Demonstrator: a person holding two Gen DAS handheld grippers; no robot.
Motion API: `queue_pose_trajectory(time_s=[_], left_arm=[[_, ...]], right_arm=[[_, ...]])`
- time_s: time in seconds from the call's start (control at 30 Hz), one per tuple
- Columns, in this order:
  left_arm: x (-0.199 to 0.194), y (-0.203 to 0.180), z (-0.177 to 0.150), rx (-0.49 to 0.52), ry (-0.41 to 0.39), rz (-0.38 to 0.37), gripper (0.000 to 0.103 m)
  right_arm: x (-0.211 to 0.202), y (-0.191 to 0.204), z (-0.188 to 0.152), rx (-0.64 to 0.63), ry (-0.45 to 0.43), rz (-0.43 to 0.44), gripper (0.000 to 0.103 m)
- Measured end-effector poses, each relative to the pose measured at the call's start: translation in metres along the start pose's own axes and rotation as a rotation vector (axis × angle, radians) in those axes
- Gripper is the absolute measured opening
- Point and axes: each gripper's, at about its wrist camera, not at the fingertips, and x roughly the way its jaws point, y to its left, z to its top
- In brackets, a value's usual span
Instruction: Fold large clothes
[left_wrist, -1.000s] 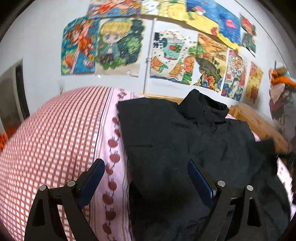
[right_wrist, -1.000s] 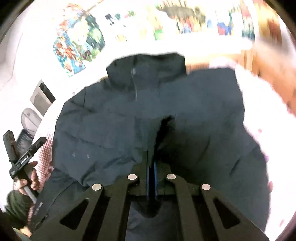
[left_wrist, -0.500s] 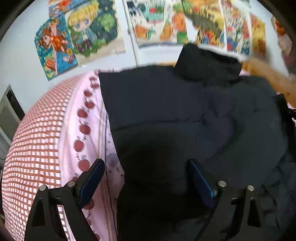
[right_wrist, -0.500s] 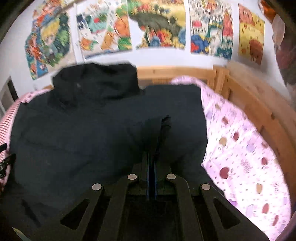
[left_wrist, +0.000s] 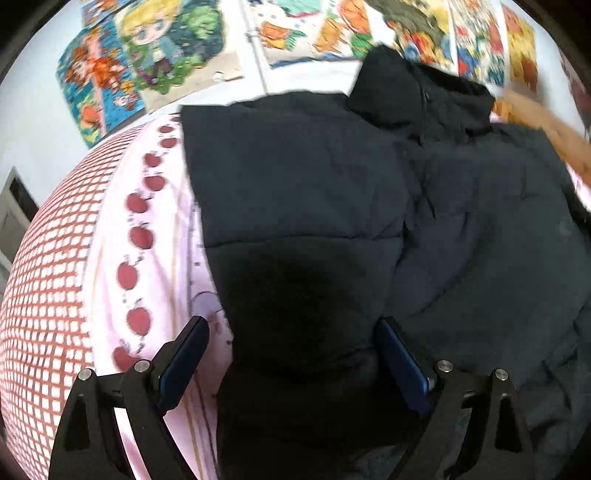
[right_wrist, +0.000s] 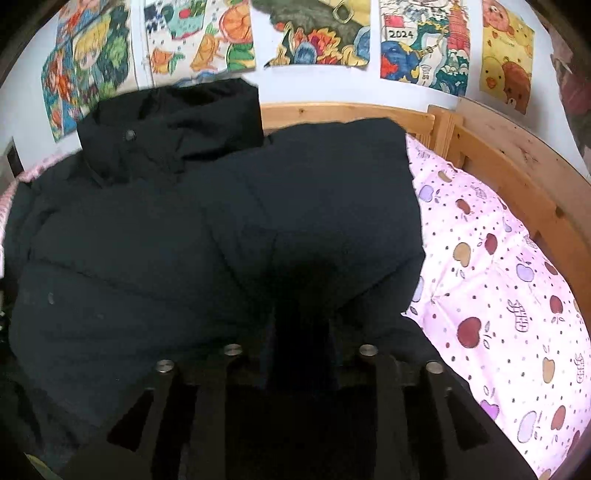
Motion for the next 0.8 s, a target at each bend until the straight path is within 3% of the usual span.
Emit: queue_pose_trajectory(time_s=[0.03,0.1,0.2,0.27,0.4,0.5,0.6,0.8], left_arm=[[-0.006,0.002,-0.001,-0.016,-0.021,-0.007,0.093],[-0.022,0.004,-0.002,-0.022,-0.084,-0.016,0.093],[-0.048,0.002,0.001,-0.020,-0.164,-0.047,0.093],[-0.066,0.001,0.007,-0.036,-0.190,-0.108,0.093],[-0.084,0.002,0.036,-0.079,-0.135,-0.184,0.098],[-0.079,-0.001,0.071,-0.050,-0.039,-0.133,0.099],[-0.070,-0.010,0.099,-0.009,-0.017,-0.063,0.099],[-0.048,-0.029,0.143,0.046,-0.183,-0.073,0.099]], right_arm=[[-0.010,-0.001,0.002,0.013,-0.011,0.001,0.036],[-0.026,0.000,0.003,0.018,-0.037,0.044,0.064],[-0.051,0.012,0.011,-0.022,-0.080,0.061,0.066],[-0.066,0.019,0.017,-0.046,-0.099,0.078,0.070],[-0.094,0.029,0.043,-0.067,-0.134,0.121,0.089],[-0.099,0.035,0.066,-0.072,-0.116,0.147,0.090],[-0.086,0.040,0.089,-0.071,-0.076,0.166,0.091],[-0.036,0.053,0.122,-0.116,-0.030,0.124,0.091]])
